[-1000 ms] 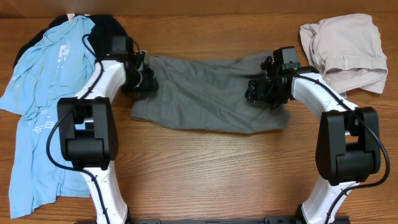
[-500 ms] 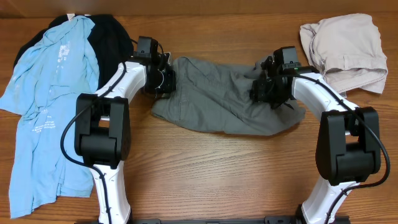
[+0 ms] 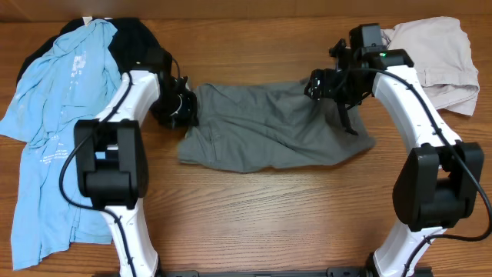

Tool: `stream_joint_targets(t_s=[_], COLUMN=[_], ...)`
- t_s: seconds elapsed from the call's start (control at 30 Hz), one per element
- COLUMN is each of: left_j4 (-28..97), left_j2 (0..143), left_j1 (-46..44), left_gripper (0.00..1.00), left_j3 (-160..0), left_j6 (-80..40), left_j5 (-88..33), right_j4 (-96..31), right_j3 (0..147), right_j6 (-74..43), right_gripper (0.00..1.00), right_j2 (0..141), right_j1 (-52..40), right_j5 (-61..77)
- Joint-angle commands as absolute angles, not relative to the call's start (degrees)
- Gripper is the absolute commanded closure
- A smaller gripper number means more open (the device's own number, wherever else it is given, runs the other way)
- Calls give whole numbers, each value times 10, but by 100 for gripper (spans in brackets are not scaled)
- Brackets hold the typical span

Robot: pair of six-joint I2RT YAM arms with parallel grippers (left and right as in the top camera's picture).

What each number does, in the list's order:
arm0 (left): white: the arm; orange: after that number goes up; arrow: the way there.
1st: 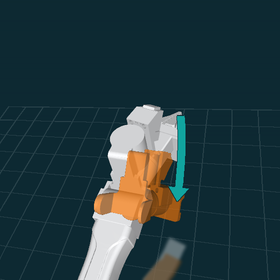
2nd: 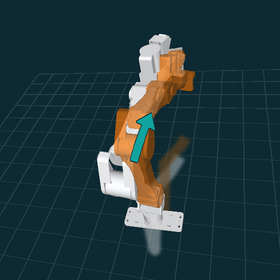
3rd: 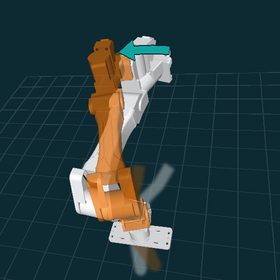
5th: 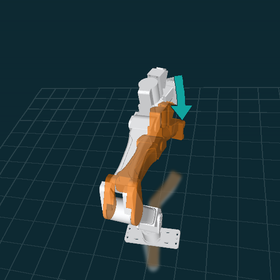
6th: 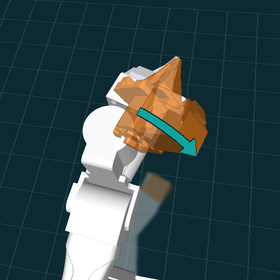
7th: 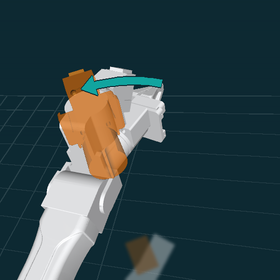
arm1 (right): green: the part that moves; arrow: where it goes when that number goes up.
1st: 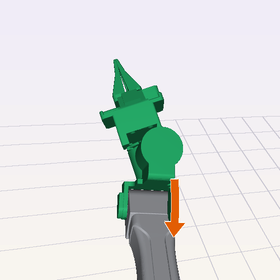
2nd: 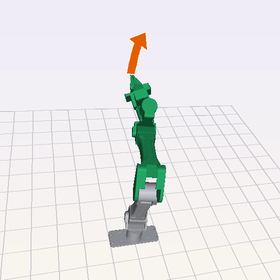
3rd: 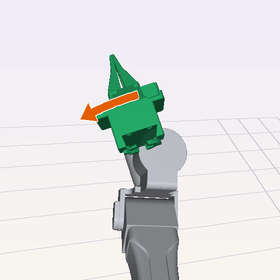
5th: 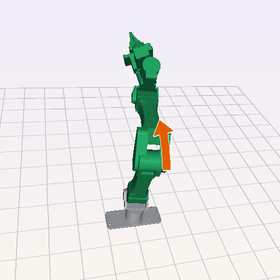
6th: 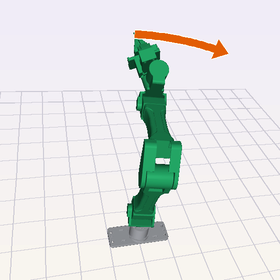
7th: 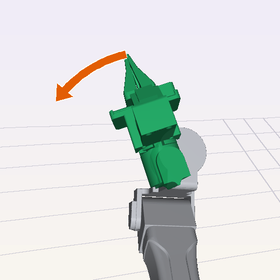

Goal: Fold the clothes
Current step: 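Fold the left end over toward the right gripper with the left gripper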

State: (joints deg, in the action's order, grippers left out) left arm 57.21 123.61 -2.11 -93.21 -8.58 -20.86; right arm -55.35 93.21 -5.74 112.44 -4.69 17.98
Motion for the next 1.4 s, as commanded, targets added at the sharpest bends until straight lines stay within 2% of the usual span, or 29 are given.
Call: stream_joint_targets(t_s=[0.0, 0.03, 0.07, 0.2, 0.47, 0.73, 1.03, 1.1, 1.37], left_j4=[597, 606, 612, 627, 659, 688, 660, 622, 515], left_j2=[1162, 1151, 1142, 1108, 1089, 1089, 1095, 1107, 1189], left_j1=[-8, -6, -3, 4, 3, -15, -137, -190, -299], left_gripper=[96, 96, 96, 96, 96, 96, 96, 96, 96], left_j3=[-959, -963, -967, -990, -1046, -1096, -1096, -1091, -1091], left_j6=[-73, -73, -73, -73, -80, -102, -213, -242, -318], left_j5=[-188, -188, -188, -187, -175, -176, -138, -122, -127], right_j4=[-566, -570, -575, -576, -490, -422, -410, -410, -412], right_j3=[943, 943, 943, 931, 839, 783, 783, 783, 783], right_j6=[-60, -60, -60, -58, -58, -60, -63, -63, -62], right_gripper=[51, 68, 80, 96, 96, 96, 96, 96, 96], right_j2=[1107, 1107, 1107, 1107, 1125, 1185, 1224, 1224, 1224], right_j1=[-28, -27, -26, -29, -29, -30, -28, -28, -25], right_j5=[207, 216, 227, 246, 328, 331, 331, 331, 331])
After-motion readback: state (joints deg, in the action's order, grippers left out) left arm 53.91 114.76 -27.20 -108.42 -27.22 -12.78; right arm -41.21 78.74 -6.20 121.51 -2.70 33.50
